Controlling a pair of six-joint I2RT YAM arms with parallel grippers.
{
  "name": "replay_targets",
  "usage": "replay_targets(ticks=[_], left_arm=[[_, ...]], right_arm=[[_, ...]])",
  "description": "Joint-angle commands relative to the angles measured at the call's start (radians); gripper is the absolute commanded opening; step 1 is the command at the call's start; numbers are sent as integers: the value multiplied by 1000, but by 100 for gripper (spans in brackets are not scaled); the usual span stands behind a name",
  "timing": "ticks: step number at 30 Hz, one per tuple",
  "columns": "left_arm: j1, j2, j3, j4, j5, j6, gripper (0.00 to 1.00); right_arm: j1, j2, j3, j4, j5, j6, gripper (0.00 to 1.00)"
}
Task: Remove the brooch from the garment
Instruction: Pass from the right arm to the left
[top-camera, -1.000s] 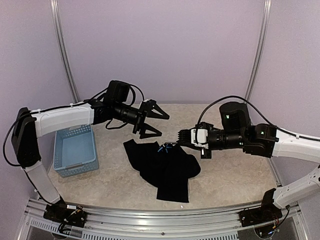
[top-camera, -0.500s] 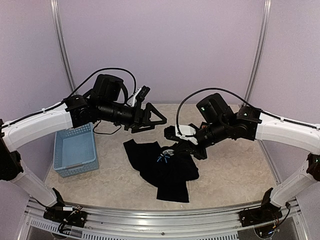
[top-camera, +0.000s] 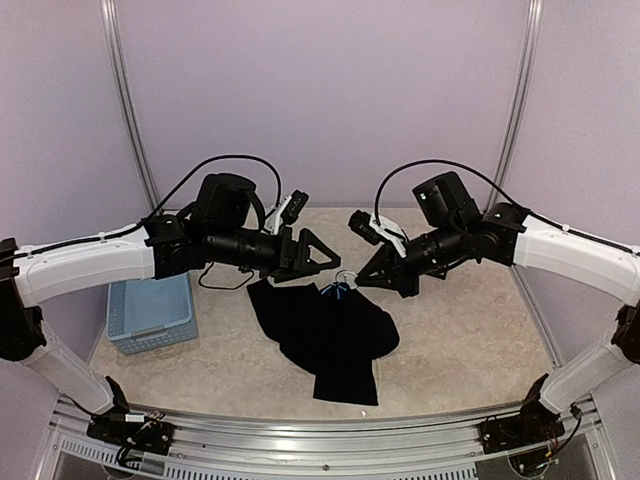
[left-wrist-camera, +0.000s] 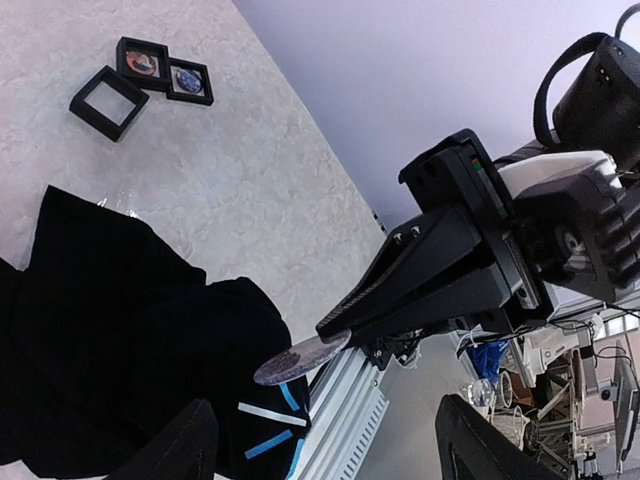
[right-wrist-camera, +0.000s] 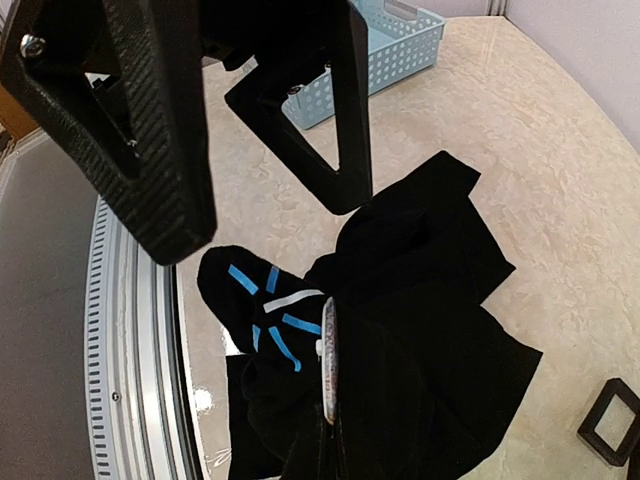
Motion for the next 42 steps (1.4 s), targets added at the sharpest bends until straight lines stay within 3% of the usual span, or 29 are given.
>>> replay_targets(ticks=[1,8,14,23,30,37,42], left_arm=[[-4,26,-6,98,0,-31,72],[1,60,-19,114,-22,-84,75],[24,83,-32,249,54,-144,76],[43,130,1,376,210,-207,59],[43,121,21,437,242,-253,57],[41,-3,13,332,16,-161,68],[64,-150,-34,267,-139,-84,65]], right_arm=[[-15,-61,-49,178,6,103,0],[-15,-78,-70,280,78,123,0],[-14,-135,-163,415,195,68,0],[-9,-166,-297,757,271,12,0],[-8,-150,-333,979,272,36,0],[-8,-131,-321,1117,122,206,0],[-12,-105,-297,1193,-4,356,0]])
